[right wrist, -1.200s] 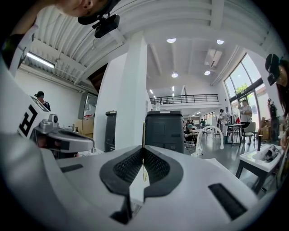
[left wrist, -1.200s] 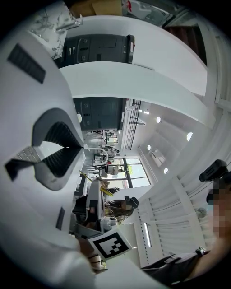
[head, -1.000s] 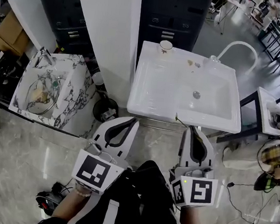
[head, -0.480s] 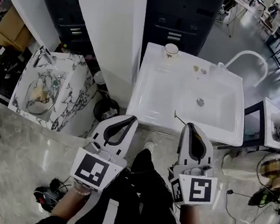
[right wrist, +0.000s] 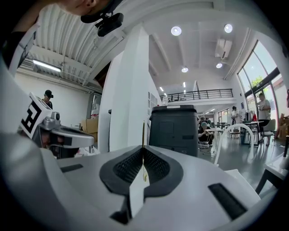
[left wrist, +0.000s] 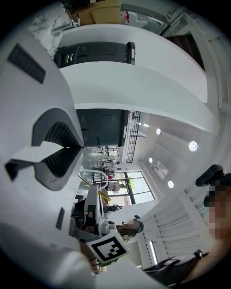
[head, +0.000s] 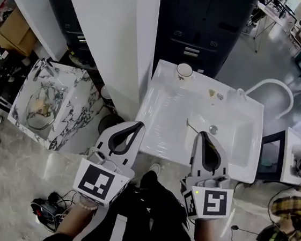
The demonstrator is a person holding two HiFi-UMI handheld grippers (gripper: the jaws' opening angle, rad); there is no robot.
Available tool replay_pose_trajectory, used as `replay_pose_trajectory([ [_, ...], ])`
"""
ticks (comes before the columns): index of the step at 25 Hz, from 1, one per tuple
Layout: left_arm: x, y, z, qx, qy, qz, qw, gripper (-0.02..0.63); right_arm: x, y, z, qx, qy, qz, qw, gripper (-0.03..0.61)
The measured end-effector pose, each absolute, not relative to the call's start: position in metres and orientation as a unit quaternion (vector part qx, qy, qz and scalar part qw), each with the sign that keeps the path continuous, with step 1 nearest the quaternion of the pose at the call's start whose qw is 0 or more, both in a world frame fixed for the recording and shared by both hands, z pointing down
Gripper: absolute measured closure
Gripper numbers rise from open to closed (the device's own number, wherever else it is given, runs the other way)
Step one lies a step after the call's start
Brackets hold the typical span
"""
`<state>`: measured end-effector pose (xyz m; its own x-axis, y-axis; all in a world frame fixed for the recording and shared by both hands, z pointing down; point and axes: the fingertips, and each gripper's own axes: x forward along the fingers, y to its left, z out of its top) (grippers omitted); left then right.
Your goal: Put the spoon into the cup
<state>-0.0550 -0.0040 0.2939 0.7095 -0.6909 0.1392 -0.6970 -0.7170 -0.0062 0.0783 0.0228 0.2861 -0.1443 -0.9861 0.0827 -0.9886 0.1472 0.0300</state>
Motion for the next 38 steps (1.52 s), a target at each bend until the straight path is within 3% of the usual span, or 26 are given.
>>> replay_pose_trajectory([
  [18, 0.013, -0.069, 0.302, 0.909, -0.409, 0.072, 0.043, 0.614, 0.145, -0.051, 0.304, 0.618, -0.784, 0.037, 0.052, 0.572],
  [38, 0.024, -0.107, 0.297, 0.93, -0.359, 0.072, 0.043, 0.614, 0.146, -0.085, 0.295, 0.65, -0.757, 0.038, 0.05, 0.572],
])
